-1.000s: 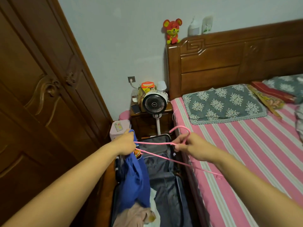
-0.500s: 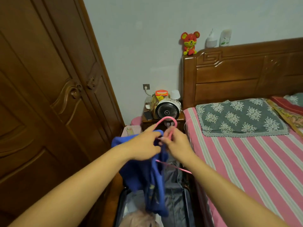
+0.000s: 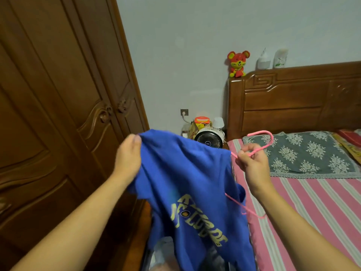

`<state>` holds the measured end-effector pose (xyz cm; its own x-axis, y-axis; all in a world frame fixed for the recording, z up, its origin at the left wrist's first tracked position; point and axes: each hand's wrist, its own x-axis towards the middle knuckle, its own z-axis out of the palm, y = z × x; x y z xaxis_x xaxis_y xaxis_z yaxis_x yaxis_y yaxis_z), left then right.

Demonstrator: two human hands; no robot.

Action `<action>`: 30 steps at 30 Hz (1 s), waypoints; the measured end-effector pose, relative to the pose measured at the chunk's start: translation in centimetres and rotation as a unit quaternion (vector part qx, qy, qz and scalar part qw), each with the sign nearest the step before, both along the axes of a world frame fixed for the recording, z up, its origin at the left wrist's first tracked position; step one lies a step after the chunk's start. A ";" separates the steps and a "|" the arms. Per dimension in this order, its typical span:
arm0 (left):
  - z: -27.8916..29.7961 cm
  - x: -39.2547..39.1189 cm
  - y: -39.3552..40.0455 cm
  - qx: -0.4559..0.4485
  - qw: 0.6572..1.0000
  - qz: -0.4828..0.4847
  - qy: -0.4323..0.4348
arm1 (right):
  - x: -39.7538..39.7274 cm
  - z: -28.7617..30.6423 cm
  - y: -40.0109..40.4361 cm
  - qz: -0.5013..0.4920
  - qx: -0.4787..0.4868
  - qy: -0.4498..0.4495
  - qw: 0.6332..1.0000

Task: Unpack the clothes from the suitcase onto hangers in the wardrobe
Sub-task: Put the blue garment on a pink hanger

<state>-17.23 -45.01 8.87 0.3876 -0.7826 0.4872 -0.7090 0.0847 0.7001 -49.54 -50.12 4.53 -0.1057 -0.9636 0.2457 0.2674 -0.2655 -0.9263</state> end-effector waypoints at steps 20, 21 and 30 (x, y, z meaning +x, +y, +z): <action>4.7 -8.4 2.4 0.111 0.845 -0.157 -0.499 | 4.5 4.6 1.1 0.060 -0.094 0.183 0.977; 4.6 -8.6 2.3 0.107 0.852 -0.155 -0.488 | 4.8 4.9 1.1 0.069 -0.093 0.199 0.973; 3.9 -8.8 2.4 0.121 0.903 -0.123 -0.393 | 4.4 0.9 4.9 -0.163 -0.260 0.247 0.919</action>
<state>-26.00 -42.61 12.79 -0.2041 -0.9183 0.3393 -0.9755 0.2197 0.0080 -45.11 -45.26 5.41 -0.1197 -0.6401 0.7589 -0.3229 -0.6977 -0.6395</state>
